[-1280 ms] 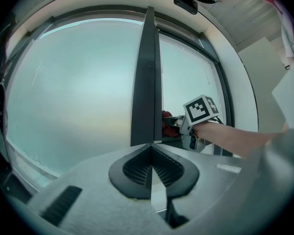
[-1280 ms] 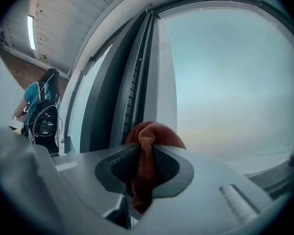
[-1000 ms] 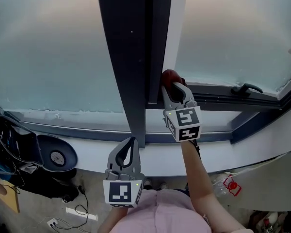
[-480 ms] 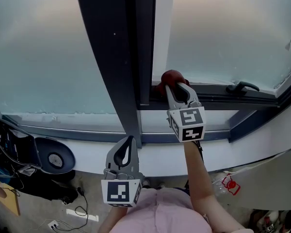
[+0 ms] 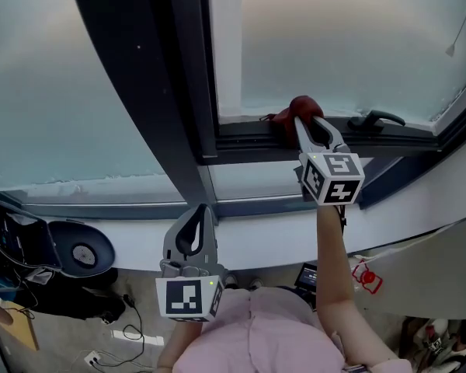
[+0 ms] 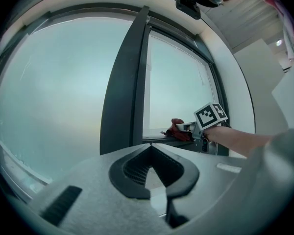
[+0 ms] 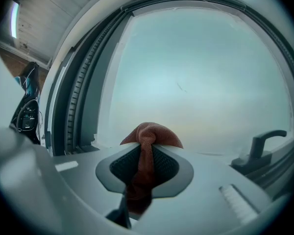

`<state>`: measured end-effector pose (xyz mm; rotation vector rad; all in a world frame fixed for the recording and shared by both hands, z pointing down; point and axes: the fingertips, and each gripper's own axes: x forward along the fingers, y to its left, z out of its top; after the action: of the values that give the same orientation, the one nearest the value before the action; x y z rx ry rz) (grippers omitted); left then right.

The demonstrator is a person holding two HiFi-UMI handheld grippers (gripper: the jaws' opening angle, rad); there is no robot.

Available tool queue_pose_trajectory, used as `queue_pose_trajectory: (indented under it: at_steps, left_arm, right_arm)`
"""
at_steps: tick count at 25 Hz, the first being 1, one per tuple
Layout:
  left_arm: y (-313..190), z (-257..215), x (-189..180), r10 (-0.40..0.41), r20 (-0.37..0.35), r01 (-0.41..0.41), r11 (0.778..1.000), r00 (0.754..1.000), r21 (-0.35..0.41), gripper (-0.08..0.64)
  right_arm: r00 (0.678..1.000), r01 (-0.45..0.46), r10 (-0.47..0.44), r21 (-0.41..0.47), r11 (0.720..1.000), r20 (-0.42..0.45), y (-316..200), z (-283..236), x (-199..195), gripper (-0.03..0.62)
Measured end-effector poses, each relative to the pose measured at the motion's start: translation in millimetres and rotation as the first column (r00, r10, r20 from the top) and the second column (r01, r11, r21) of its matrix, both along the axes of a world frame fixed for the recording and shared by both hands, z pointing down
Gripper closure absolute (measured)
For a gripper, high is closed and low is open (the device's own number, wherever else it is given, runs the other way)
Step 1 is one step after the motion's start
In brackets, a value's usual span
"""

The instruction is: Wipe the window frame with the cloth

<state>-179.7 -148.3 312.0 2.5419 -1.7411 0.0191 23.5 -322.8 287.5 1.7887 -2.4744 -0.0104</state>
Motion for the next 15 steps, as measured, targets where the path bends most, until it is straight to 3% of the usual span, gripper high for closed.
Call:
queue_pose_trajectory:
  at_steps: [5,11,15]
  left_arm:
    - [-9.0,-8.9,11.0,0.016,0.008,-0.016,0.999,1.0,0.047,0.564]
    - [-4.6,3.7,24.0,0.049,0.008,-0.049,0.999,0.999,0.008,0.563]
    - [-6.7,2.8,25.9,0.054,0.009,-0.054,0.999,0.999,0.01,0.563]
  right_arm:
    - [1.0,-0.011,0.011,0.017,1.0,-0.014,-11.2,-7.1,40.5,0.523]
    - [0.997,-0.068,0.069,0.002,0.998,-0.047,-5.6,-0.6,82.9,0.523]
    - [0.995,-0.088,0.087,-0.001,0.996,-0.038,-7.9,0.3,91.4,0.523]
